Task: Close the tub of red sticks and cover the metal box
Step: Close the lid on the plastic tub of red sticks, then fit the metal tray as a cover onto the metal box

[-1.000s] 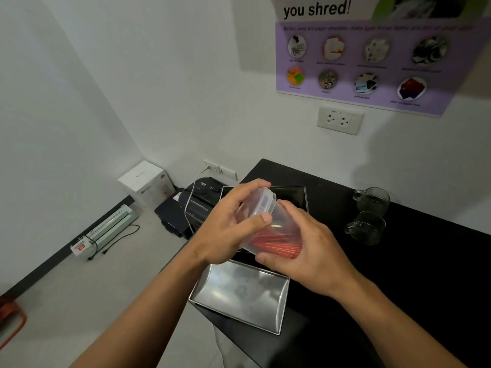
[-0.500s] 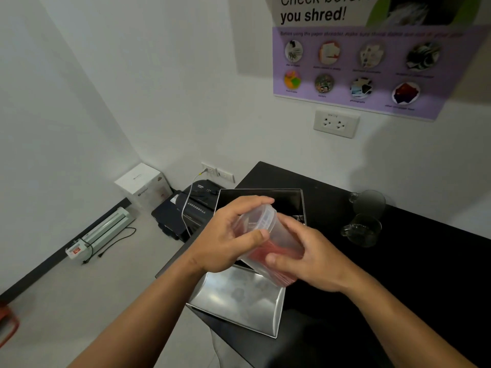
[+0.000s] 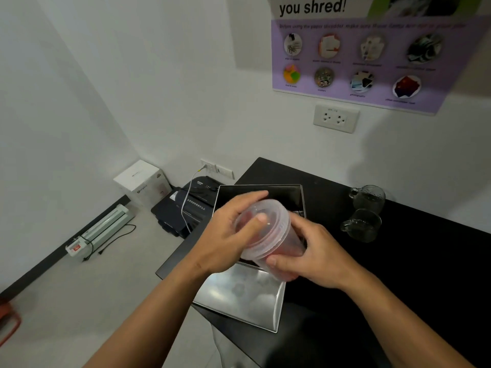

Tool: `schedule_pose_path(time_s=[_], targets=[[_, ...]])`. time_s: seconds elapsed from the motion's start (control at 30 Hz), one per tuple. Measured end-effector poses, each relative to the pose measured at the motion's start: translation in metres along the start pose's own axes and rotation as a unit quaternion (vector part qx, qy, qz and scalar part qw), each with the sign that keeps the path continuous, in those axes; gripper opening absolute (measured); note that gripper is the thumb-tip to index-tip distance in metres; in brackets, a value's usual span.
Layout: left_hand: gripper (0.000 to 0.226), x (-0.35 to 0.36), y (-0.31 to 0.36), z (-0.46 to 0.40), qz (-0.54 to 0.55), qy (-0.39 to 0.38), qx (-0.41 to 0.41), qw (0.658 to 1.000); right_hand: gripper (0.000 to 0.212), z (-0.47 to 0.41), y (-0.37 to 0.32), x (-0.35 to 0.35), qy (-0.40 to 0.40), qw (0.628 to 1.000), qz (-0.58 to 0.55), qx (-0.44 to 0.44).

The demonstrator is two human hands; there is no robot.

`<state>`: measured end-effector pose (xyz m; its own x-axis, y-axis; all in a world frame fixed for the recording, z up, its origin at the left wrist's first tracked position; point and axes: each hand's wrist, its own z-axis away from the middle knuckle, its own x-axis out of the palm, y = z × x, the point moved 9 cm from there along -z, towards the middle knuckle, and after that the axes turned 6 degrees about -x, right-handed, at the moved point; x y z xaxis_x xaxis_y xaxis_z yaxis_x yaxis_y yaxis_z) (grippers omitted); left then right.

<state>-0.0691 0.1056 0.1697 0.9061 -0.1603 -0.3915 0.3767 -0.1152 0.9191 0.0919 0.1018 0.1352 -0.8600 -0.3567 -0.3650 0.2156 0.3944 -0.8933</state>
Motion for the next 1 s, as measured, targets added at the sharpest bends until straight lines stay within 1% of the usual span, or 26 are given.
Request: schedule_pose_path(time_s=[0.07, 0.1, 0.17, 0.2, 0.27, 0.33, 0.37, 0.43, 0.5, 0.6, 0.7, 0.77, 0.87, 1.0], targets=[[0.06, -0.009, -0.014, -0.004, -0.025, 0.028, -0.088, 0.995, 0.084, -0.002, 0.001, -0.01, 0.026, 1.0, -0.013, -0.006], [0.053, -0.01, -0.024, -0.005, -0.016, 0.018, -0.138, 0.99, 0.083, -0.003, 0.003, -0.012, 0.03, 0.999, -0.024, -0.006], [0.033, -0.006, -0.04, -0.004, 0.063, -0.019, -0.215, 0.974, 0.084, -0.002, 0.008, -0.014, 0.017, 0.999, -0.03, 0.01], [0.027, -0.005, -0.043, -0.004, 0.087, -0.027, -0.228, 0.969, 0.086, 0.0, 0.011, -0.013, 0.001, 0.999, -0.025, 0.023], [0.023, -0.001, -0.045, -0.003, 0.084, -0.026, -0.231, 0.969, 0.082, 0.006, 0.016, -0.013, -0.045, 0.998, -0.024, 0.042], [0.021, 0.007, -0.046, -0.003, 0.078, -0.03, -0.232, 0.969, 0.068, 0.014, 0.019, -0.018, -0.071, 0.994, -0.061, 0.057], [0.02, 0.013, -0.048, -0.003, 0.08, -0.038, -0.238, 0.967, 0.062, 0.018, 0.021, -0.023, -0.064, 0.992, -0.081, 0.072], [0.021, 0.028, -0.053, -0.003, 0.091, -0.06, -0.252, 0.962, 0.05, 0.027, 0.03, -0.038, -0.016, 0.99, -0.083, 0.116], [0.023, 0.045, -0.058, -0.004, 0.091, -0.079, -0.261, 0.958, 0.036, 0.037, 0.042, -0.053, 0.026, 0.987, -0.045, 0.155], [0.022, 0.074, -0.065, -0.007, 0.092, -0.108, -0.267, 0.953, 0.015, 0.052, 0.06, -0.066, 0.047, 0.977, 0.001, 0.209], [0.018, 0.105, -0.078, -0.012, 0.083, -0.149, -0.274, 0.946, 0.013, 0.072, 0.079, -0.08, 0.089, 0.962, 0.048, 0.255], [0.02, 0.124, -0.089, -0.016, 0.051, -0.165, -0.274, 0.946, 0.012, 0.086, 0.092, -0.086, 0.104, 0.95, 0.069, 0.286], [0.029, 0.155, -0.106, -0.019, -0.005, -0.202, -0.268, 0.942, 0.011, 0.112, 0.111, -0.096, 0.119, 0.935, 0.078, 0.324], [0.035, 0.19, -0.123, -0.013, -0.034, -0.253, -0.267, 0.929, 0.016, 0.141, 0.131, -0.106, 0.115, 0.92, 0.091, 0.362]])
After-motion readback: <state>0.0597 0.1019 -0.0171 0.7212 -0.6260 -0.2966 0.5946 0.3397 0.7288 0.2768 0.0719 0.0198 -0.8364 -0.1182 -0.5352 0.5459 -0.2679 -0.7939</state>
